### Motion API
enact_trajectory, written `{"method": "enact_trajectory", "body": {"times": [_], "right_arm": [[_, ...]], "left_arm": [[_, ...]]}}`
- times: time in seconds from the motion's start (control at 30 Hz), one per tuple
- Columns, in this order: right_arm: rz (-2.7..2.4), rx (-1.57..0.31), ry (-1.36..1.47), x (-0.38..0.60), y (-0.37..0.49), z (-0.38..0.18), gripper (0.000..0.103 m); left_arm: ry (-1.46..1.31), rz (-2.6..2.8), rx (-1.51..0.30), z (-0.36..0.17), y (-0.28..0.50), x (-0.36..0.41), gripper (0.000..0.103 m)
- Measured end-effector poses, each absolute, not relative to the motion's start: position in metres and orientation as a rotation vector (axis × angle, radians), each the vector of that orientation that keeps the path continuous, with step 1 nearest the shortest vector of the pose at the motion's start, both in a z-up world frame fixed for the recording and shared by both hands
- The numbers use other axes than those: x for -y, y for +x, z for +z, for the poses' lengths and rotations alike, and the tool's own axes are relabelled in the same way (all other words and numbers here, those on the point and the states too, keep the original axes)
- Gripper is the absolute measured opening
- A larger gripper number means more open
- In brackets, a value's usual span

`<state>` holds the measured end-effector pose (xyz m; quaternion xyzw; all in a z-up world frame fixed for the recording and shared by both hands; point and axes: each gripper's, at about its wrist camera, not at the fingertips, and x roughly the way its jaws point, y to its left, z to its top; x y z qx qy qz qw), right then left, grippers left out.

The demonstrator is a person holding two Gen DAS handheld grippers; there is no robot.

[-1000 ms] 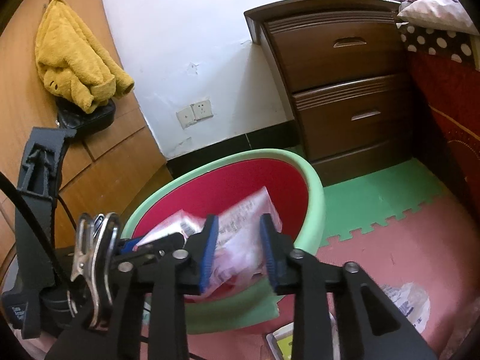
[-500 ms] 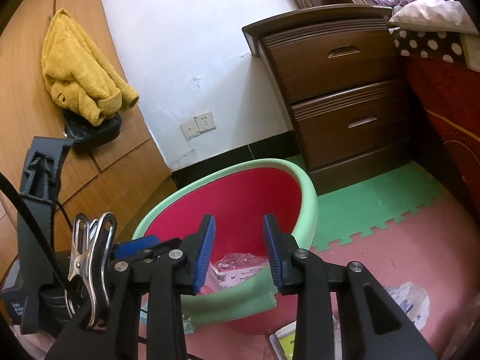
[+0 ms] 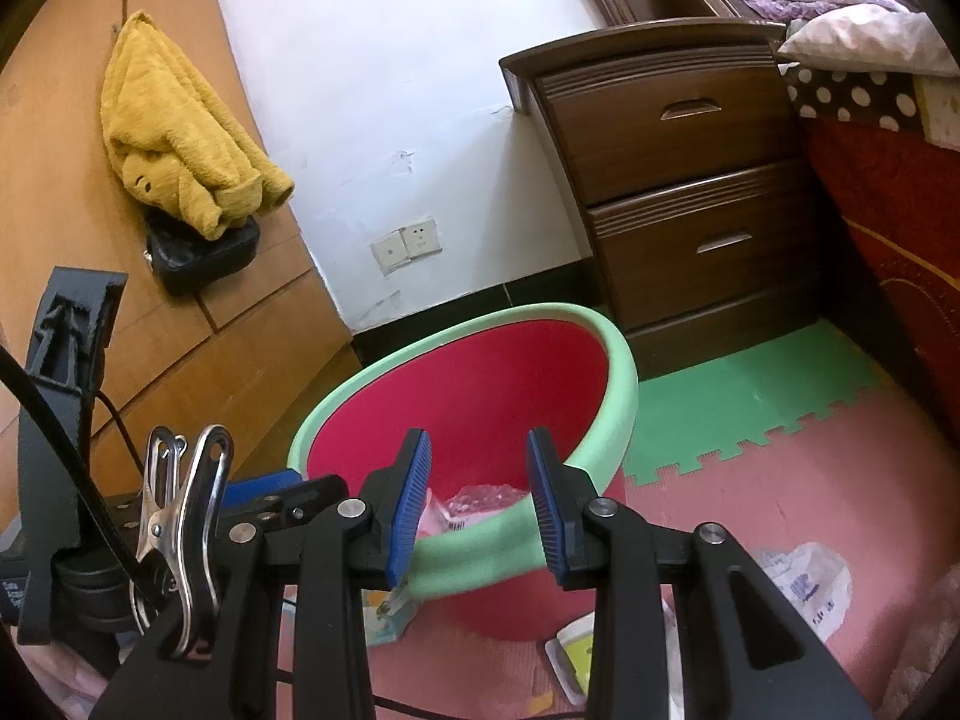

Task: Collect trash
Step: 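Move both open tools away from the bucket toward the remaining trash, then lower both tools toward the pink paper slip and pink tape ring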

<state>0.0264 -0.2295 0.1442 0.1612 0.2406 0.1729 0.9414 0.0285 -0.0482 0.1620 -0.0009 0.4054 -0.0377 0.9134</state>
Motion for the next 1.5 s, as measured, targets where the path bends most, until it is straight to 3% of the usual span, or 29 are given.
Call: {"method": "enact_trajectory", "body": {"times": [0.63,1.5], "right_arm": [[0.338,-0.617,0.272,0.236,-0.037,0.120,0.034],[0.267,-0.870,0.229,0.267,-0.104,0.043,0.034]], "left_arm": [[0.002,-0.068,-0.965,0.118,-0.030,0.040,0.036],[0.051,-0.188,-1.172,0.033,-0.083,0.081,0.037]]}}
